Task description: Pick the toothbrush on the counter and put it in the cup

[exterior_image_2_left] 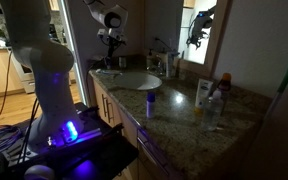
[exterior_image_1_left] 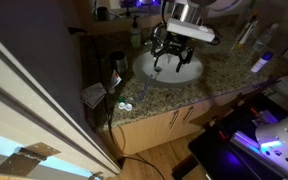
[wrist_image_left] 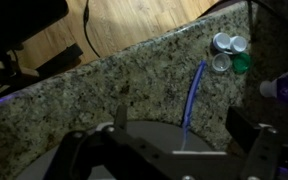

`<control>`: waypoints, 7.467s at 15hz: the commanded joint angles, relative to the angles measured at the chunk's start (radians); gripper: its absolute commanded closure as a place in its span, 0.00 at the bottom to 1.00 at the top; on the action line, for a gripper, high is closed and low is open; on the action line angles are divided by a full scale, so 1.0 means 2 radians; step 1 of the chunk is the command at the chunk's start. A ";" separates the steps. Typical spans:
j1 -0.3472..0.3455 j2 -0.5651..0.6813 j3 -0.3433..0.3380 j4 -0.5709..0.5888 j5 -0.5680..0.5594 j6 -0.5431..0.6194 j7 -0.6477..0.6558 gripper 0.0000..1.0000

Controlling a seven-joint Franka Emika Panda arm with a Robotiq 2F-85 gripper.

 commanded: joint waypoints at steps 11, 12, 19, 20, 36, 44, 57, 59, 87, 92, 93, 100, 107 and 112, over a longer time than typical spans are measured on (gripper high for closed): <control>0.021 0.135 -0.010 0.016 0.064 0.171 0.018 0.00; 0.023 0.137 -0.013 0.017 0.056 0.166 0.025 0.00; 0.040 0.170 -0.025 0.020 0.006 0.244 0.050 0.00; 0.040 0.174 -0.023 0.021 0.006 0.256 0.049 0.00; 0.061 0.205 -0.029 0.035 -0.028 0.291 0.065 0.60; 0.078 0.205 -0.050 0.036 -0.073 0.279 0.108 1.00; 0.179 -0.031 -0.148 0.016 -0.496 0.288 0.352 0.98; 0.173 -0.006 -0.145 0.037 -0.475 0.283 0.342 0.94; 0.203 0.216 -0.181 0.286 -1.206 0.288 0.856 0.98; 0.201 0.223 -0.177 0.276 -1.284 0.288 0.908 0.98; 0.201 0.221 -0.176 0.271 -1.294 0.289 0.916 0.98; 0.196 0.209 -0.179 0.243 -1.285 0.332 0.900 0.98; 0.113 0.169 -0.101 0.156 -1.003 0.334 0.637 0.34; 0.018 0.160 0.015 0.100 -0.776 0.340 0.448 0.01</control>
